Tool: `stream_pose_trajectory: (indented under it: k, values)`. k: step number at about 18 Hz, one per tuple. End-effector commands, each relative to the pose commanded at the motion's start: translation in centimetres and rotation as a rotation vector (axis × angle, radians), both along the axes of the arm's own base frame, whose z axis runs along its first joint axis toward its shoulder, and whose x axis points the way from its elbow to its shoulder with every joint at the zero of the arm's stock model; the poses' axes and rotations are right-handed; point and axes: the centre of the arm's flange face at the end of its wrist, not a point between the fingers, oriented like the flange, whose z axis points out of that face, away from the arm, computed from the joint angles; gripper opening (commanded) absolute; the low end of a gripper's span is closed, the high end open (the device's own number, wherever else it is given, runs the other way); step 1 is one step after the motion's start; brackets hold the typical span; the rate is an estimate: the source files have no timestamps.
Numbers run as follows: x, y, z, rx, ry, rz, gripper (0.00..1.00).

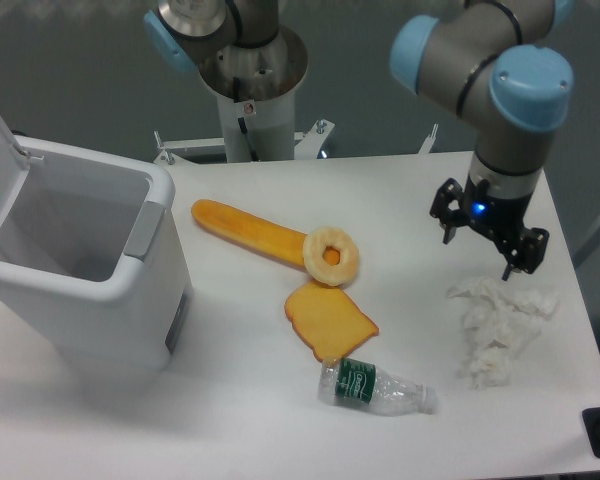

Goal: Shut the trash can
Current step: 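Move the gripper up and over toward the open white trash can lid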

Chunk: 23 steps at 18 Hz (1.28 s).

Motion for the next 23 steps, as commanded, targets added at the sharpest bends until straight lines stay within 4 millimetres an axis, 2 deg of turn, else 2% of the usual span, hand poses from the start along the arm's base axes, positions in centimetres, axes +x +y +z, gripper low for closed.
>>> stream_pose_trajectory:
  k: [4, 6, 8, 11, 13, 14, 16, 18, 20, 23]
  values:
    - [0.6, 0.4, 0.0, 0.001, -0.002, 0.000, 1.00]
    - [2.0, 0.7, 0.1, 0.018, -0.017, 0.038, 1.00]
    - [5.4, 0.7, 1.9, 0.043, -0.010, 0.091, 1.00]
    - [10.0, 1.7, 4.7, 0.082, 0.020, 0.074, 1.00]
    - [13.1, 1.9, 5.4, 0.118, 0.002, 0.093, 1.00]
    - [14.6, 2.3, 6.6, 0.157, -0.003, 0.106, 1.00]
    - [16.4, 2.7, 8.5, 0.223, -0.023, 0.173, 1.00]
    - [20.2, 4.2, 10.2, 0.262, -0.035, 0.180, 1.00]
    - [23.9, 3.9, 11.2, 0.285, -0.036, 0.196, 1.00]
    - [29.6, 5.5, 13.1, 0.334, -0.058, 0.160, 1.00]
